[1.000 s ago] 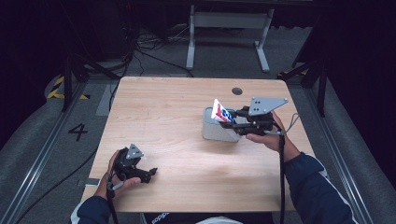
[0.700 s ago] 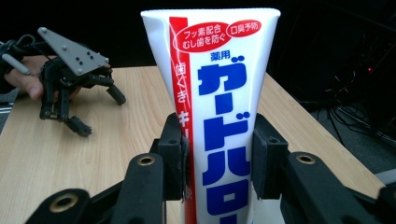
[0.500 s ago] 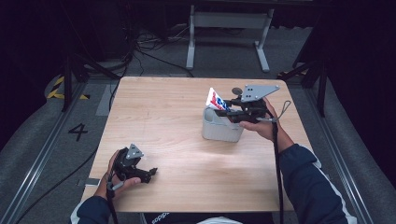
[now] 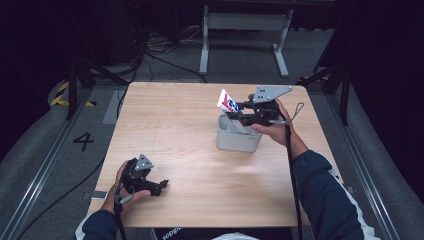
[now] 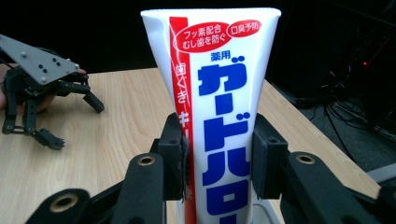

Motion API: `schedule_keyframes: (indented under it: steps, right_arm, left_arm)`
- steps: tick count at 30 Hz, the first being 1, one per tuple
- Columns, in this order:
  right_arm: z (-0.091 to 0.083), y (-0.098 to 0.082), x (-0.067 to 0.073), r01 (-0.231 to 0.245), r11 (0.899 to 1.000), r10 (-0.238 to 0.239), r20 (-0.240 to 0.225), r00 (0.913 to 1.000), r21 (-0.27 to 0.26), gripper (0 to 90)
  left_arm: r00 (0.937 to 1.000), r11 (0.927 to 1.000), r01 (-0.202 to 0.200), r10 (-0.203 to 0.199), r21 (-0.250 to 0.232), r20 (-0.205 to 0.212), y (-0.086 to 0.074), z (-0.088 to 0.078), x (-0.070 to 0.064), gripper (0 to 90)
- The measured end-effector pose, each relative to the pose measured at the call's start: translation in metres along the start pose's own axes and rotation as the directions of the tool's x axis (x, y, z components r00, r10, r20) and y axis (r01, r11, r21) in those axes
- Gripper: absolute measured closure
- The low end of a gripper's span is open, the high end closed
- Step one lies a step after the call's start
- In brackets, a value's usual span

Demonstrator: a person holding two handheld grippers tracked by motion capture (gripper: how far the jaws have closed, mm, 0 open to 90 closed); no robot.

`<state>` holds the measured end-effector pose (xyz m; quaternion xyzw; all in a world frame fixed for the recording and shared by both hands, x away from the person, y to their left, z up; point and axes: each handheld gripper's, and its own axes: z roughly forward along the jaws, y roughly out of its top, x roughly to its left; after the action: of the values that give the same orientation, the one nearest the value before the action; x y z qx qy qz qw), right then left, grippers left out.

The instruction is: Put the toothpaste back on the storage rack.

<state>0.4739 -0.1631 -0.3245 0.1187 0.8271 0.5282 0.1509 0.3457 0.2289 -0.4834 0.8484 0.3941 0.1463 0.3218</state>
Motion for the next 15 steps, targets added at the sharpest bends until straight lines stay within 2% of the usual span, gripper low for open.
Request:
schedule_keyframes:
  steps: [11,15]
  right_arm:
    - [0.013,-0.008,-0.013,-0.026,0.999,0.026,0.000,0.9997,0.022,63.5]
    - [0.018,-0.012,-0.015,-0.024,0.999,0.024,0.001,0.9997,0.045,63.4]
  left_arm:
    - [1.0000,1.0000,0.002,-0.002,-0.001,0.000,0.000,0.000,0.000,0.1]
    - [1.0000,1.0000,0.002,-0.002,-0.002,0.000,0.000,0.000,0.000,0.1]
